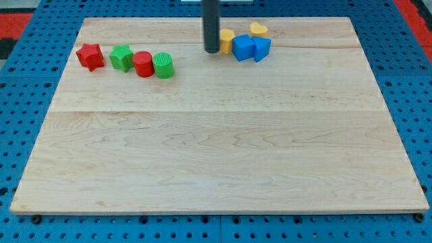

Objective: Move the yellow hexagon to the right of yellow heart

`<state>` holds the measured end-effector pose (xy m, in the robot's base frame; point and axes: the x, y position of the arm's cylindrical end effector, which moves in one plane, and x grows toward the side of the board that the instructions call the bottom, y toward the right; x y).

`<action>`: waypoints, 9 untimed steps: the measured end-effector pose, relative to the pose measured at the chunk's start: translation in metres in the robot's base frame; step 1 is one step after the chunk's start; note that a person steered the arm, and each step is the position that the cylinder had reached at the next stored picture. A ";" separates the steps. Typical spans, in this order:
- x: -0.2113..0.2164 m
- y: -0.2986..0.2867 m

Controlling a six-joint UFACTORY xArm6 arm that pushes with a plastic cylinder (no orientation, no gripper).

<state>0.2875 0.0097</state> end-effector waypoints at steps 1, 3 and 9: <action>-0.040 0.010; -0.089 -0.045; -0.072 0.135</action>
<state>0.2151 0.1452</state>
